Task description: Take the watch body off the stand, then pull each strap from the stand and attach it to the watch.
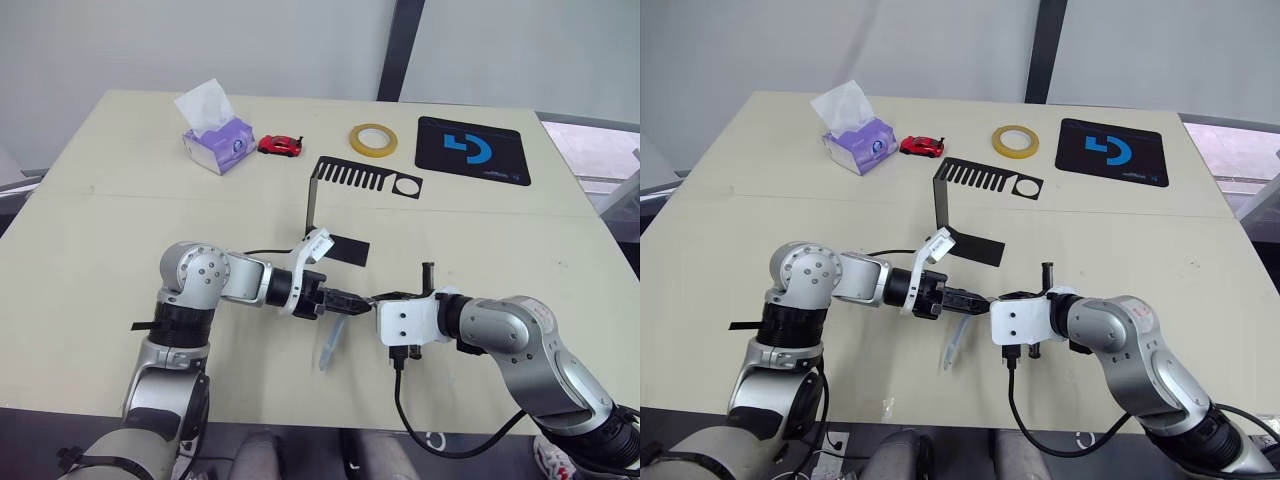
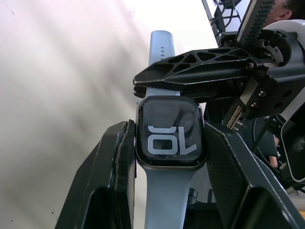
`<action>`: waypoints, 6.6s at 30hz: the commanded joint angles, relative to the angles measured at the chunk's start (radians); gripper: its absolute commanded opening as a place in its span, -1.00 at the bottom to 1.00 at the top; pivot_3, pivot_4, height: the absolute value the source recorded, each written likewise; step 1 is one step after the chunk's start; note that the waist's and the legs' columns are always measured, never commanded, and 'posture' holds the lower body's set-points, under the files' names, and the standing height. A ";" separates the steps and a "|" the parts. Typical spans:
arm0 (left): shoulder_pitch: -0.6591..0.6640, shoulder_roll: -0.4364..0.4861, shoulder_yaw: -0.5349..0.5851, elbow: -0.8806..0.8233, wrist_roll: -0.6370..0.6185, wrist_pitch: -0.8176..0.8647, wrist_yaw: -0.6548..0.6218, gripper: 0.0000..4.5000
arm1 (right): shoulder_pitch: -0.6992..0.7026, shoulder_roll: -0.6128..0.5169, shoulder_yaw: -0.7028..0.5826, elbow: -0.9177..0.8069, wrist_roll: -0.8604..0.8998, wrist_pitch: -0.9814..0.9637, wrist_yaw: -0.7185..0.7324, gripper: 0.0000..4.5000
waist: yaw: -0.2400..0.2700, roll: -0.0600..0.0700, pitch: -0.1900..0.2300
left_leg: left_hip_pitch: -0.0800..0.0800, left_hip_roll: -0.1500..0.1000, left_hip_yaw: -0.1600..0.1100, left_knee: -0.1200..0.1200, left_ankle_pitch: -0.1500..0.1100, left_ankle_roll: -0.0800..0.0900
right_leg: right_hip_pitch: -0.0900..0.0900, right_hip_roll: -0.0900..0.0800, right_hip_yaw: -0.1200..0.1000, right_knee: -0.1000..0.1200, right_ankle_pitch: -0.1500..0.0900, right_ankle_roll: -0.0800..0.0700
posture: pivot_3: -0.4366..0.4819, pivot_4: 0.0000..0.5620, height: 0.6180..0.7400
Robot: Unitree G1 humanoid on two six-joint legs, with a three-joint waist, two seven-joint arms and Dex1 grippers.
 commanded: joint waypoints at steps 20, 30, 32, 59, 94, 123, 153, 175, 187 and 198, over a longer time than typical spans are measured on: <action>-0.009 0.019 -0.042 -0.048 0.071 -0.057 -0.117 -0.24 | -0.015 0.021 -0.041 -0.106 0.044 0.012 -0.002 -0.67 | 0.000 0.000 0.000 | 0.000 0.000 0.000 0.000 0.000 0.000 | 0.000 0.000 0.000 0.000 0.000 0.000 | -0.05 -0.47 0.97; 0.029 0.274 -0.265 -0.154 0.216 -0.490 -0.483 -0.24 | 0.096 0.054 -0.389 -0.231 0.511 0.283 0.115 0.97 | 0.000 0.000 0.000 | 0.000 0.002 -0.001 -0.001 -0.001 -0.001 | 0.001 -0.002 0.000 -0.002 0.000 0.000 | -0.05 -0.47 0.97; 0.045 0.321 -0.309 -0.162 0.281 -0.618 -0.565 -0.24 | 0.113 0.072 -0.462 -0.240 0.634 0.338 0.129 0.97 | -0.001 0.000 0.000 | 0.000 0.002 0.000 -0.001 -0.001 -0.001 | 0.001 -0.004 0.000 -0.002 0.000 -0.001 | -0.05 -0.47 0.97; 0.211 0.357 -0.346 0.004 0.765 -1.572 -0.816 -0.24 | 0.304 -0.066 -0.496 -0.270 1.028 0.364 -0.027 0.97 | 0.000 0.001 0.001 | -0.003 0.001 0.001 -0.001 -0.007 0.012 | 0.002 -0.009 -0.003 -0.008 0.001 0.002 | -0.05 -0.47 0.97; 0.022 0.131 -0.028 -0.178 0.289 -0.019 -0.465 -0.24 | 0.002 -0.158 -0.179 -0.293 0.818 0.445 -0.326 0.97 | -0.001 0.001 0.001 | -0.003 0.002 0.000 0.000 -0.007 0.012 | 0.001 -0.001 0.000 -0.005 0.000 0.001 | -0.05 -0.47 0.97; 0.028 0.090 -0.007 -0.167 0.182 -0.009 -0.332 -0.24 | -0.128 -0.062 0.039 -0.197 0.674 0.579 -0.407 0.22 | 0.000 0.001 0.001 | -0.002 0.000 -0.002 0.000 -0.005 0.007 | -0.001 -0.010 -0.003 -0.002 -0.001 -0.001 | -0.05 -0.47 0.97; 0.011 0.079 0.006 -0.085 0.179 -0.014 -0.290 -0.24 | -0.115 -0.099 0.034 -0.246 0.591 0.539 -0.386 -0.98 | -0.001 0.001 0.001 | -0.002 0.000 -0.002 -0.001 -0.005 0.007 | -0.001 -0.010 -0.003 -0.003 -0.001 -0.001 | -0.05 -0.47 0.97; -0.006 0.074 0.012 -0.108 0.118 -0.001 -0.288 -0.24 | -0.093 -0.093 0.038 -0.233 0.566 0.524 -0.376 -0.98 | -0.001 0.001 0.001 | -0.002 0.000 -0.002 -0.001 -0.005 0.007 | -0.001 -0.010 -0.003 -0.003 -0.001 -0.001 | -0.05 -0.47 0.97; -0.011 0.071 0.014 -0.105 0.093 -0.001 -0.263 -0.24 | -0.090 -0.092 0.032 -0.235 0.560 0.526 -0.373 -0.98 | -0.001 0.001 0.001 | -0.002 0.000 -0.002 -0.001 -0.005 0.007 | -0.001 -0.010 -0.003 -0.003 -0.001 -0.001 | -0.05 -0.47 0.97; 0.029 0.160 -0.059 -0.150 0.121 -0.108 -0.327 -0.24 | -0.038 -0.056 -0.190 -0.319 0.724 0.557 -0.305 -0.34 | 0.000 0.001 0.001 | -0.002 0.000 -0.002 -0.002 -0.005 0.007 | -0.001 -0.010 -0.003 -0.003 -0.001 -0.001 | -0.05 -0.47 0.97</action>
